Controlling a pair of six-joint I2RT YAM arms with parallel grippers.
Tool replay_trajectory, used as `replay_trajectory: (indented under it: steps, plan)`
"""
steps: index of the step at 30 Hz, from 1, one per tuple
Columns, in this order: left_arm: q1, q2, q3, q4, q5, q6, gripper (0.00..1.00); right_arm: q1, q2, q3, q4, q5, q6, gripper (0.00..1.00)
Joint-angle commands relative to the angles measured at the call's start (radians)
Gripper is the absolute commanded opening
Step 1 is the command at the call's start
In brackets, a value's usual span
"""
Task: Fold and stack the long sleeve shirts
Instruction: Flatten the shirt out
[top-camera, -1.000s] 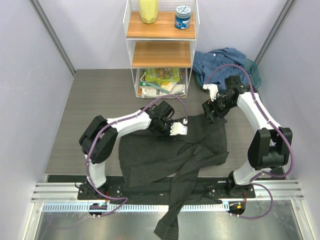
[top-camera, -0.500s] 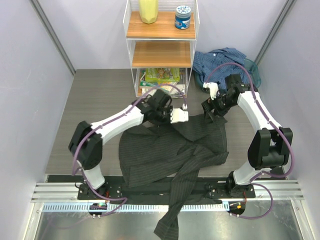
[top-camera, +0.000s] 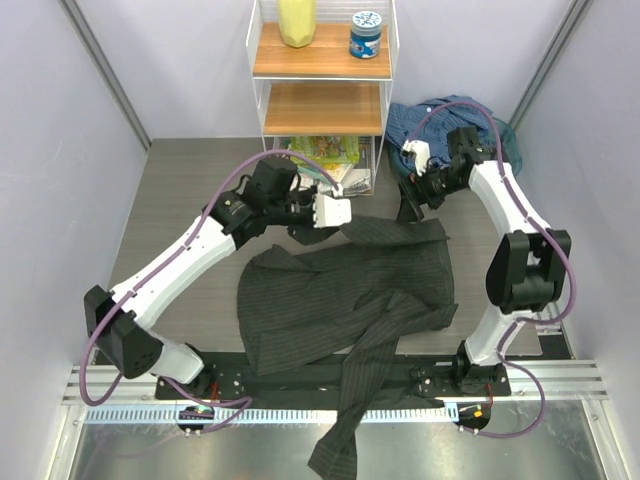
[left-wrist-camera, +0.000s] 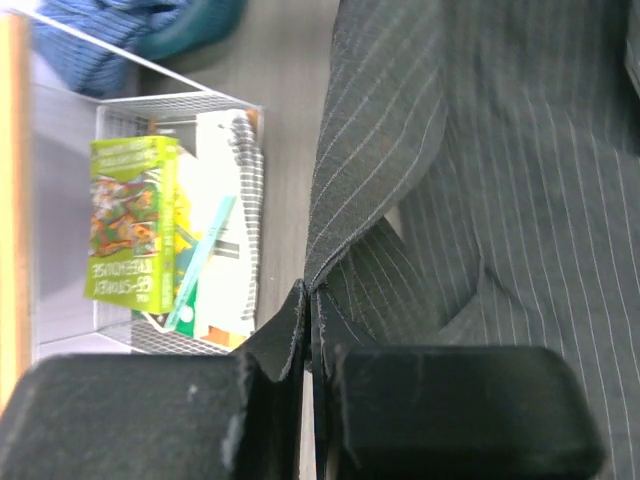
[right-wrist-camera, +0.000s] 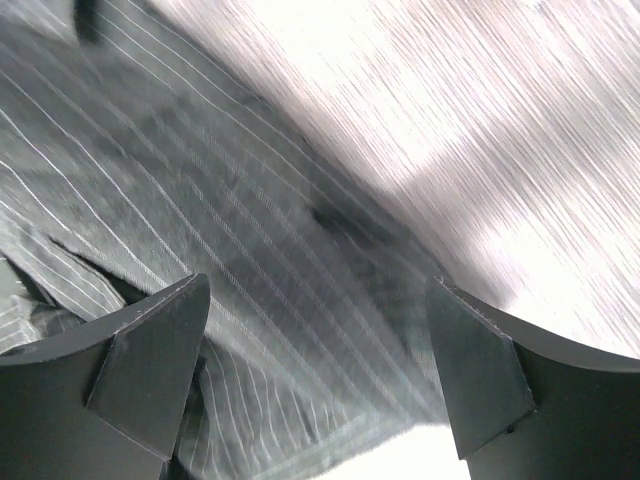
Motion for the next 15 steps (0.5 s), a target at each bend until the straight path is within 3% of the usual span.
replay_trajectory:
  steps: [1, 6, 11, 15]
  plan:
    - [0.006, -0.053, -0.087, -0.018, 0.047, 0.147, 0.0, 0.002, 0.07, 0.068, -0.038, -0.16, -0.057, 0.94]
    - [0.015, -0.069, -0.188, 0.036, 0.027, 0.181, 0.0, 0.06, 0.114, 0.05, -0.076, -0.192, -0.1, 0.94]
    - [0.015, -0.093, -0.239, 0.057, 0.034, 0.222, 0.0, 0.126, 0.126, -0.079, -0.024, -0.119, -0.129, 0.94]
    - [0.018, -0.132, -0.254, 0.036, 0.001, 0.262, 0.0, 0.128, 0.152, -0.089, -0.055, -0.117, -0.155, 0.88]
